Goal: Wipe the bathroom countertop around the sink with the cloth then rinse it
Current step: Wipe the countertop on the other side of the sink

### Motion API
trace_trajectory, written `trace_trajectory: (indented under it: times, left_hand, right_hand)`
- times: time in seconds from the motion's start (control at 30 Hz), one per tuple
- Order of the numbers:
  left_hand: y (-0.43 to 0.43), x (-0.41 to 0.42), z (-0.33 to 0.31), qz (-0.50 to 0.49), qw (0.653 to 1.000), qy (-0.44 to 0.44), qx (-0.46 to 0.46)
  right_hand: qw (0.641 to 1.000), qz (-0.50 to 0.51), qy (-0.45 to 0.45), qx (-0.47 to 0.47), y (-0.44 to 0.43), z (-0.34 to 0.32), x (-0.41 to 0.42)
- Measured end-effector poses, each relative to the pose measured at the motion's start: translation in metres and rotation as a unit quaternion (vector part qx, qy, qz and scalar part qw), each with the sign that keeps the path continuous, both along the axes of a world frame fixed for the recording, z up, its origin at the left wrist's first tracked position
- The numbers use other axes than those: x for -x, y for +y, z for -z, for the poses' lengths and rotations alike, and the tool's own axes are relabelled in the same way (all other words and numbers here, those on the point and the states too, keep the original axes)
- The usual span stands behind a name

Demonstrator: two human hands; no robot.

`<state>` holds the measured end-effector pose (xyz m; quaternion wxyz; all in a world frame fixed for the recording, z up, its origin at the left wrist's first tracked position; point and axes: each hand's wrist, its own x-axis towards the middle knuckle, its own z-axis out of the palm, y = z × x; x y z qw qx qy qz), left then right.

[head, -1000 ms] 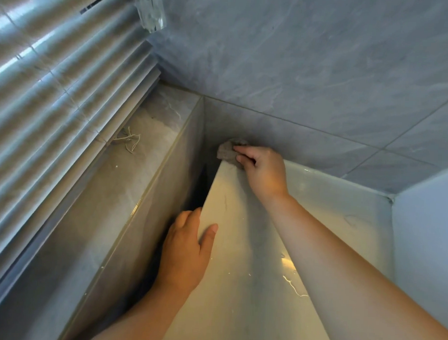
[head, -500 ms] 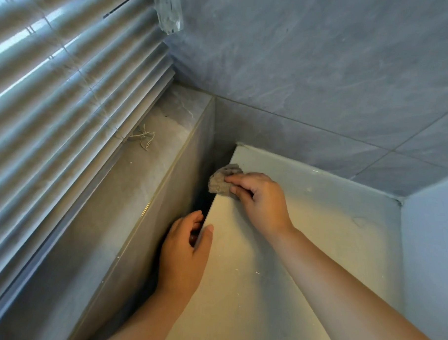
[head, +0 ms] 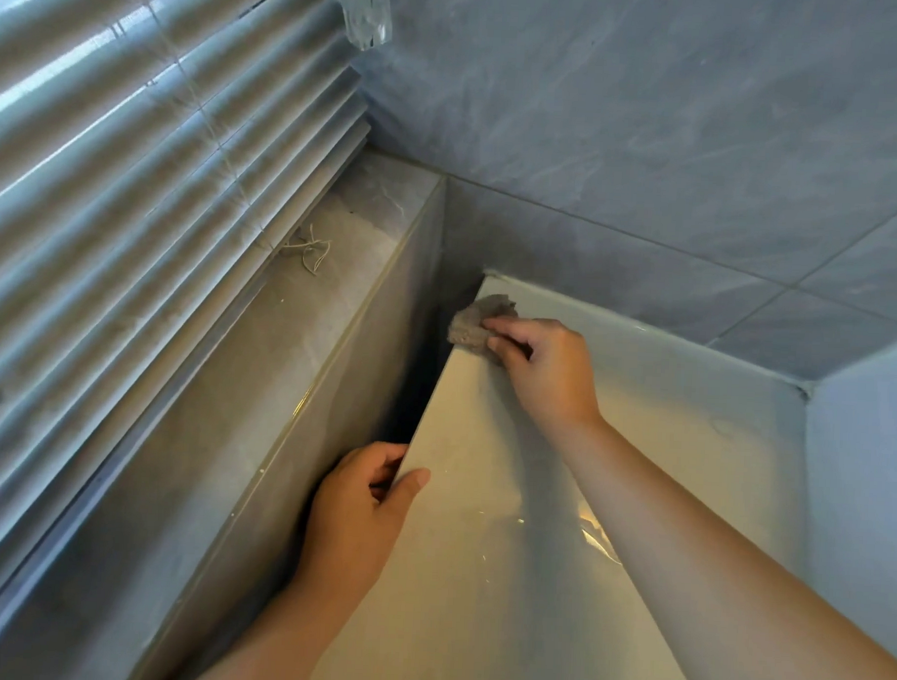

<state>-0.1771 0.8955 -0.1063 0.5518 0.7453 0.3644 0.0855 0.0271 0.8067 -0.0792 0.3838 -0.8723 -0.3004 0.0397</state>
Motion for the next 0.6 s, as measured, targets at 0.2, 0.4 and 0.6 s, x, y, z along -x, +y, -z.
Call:
trace_trajectory:
  times: [0.2,0.4,0.6]
  left_hand:
    - [-0.001,0.001,-0.005,-0.005,1.000,-0.007,0.015]
    - [-0.009,0.020,-0.008,-0.009,0.999,0.023,-0.038]
    - [-0.014,0.029,-0.012,0.041,0.995,0.034,-0.090]
  right_hand:
    - [0.999,-0.045,-0.010,-0.004,-0.008,0.007,0.039]
    - [0.997,-0.079,0.022,0.004,-0.024,0.003,0.063]
    - [0.996,-0.013,0.075,-0.050,-0.037,-0.024,0.053]
